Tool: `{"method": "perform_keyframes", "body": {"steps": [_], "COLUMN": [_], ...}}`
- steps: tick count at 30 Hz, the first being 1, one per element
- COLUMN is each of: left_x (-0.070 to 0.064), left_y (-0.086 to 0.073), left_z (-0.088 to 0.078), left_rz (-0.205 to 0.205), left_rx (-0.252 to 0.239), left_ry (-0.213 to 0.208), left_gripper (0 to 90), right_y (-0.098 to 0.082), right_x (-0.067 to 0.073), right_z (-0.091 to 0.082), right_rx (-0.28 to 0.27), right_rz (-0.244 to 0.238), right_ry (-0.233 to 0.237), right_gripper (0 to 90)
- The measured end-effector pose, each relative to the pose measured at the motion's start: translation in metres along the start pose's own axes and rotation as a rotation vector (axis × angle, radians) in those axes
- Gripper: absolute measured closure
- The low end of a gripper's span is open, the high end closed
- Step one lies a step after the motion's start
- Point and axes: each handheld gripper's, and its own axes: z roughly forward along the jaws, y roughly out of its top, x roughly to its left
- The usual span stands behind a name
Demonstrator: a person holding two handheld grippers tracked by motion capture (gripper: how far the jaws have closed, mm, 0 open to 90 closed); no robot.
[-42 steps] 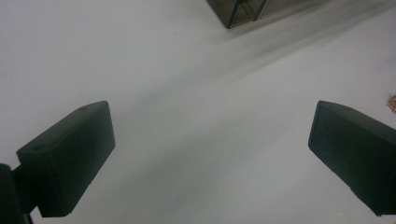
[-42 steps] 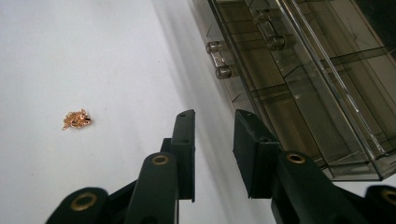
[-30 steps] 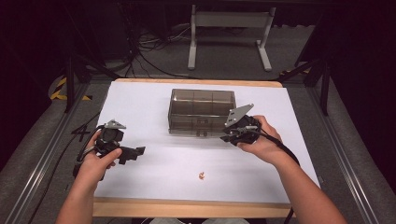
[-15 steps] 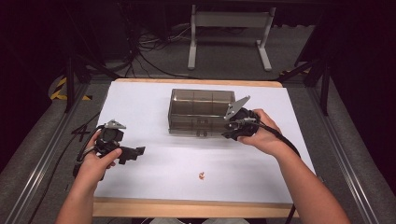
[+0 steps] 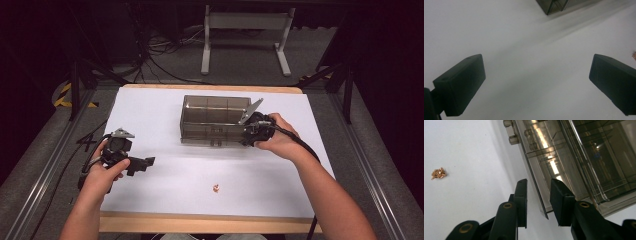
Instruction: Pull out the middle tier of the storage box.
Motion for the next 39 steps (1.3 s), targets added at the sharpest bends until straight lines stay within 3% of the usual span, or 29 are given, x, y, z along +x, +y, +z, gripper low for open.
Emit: {"method": "perform_keyframes", "body": {"steps": [19, 39], "left_x": [0.001, 0.001], "left_y": [0.0, 0.0], "left_z": [0.0, -0.001], "left_rz": [0.001, 0.0], "left_rx": [-0.002, -0.002], "left_ry": [0.001, -0.003], "left_gripper": [1.2, 1.2], "right_y": [0.005, 0.01], "right_x": [-0.005, 0.004], "right_z": [0.018, 0.02], "right_rx": [0.104, 0.183], "right_rz": [-0.032, -0.094], "right_ry": [0.046, 0.046], "right_gripper": [70.4, 83.2]}}
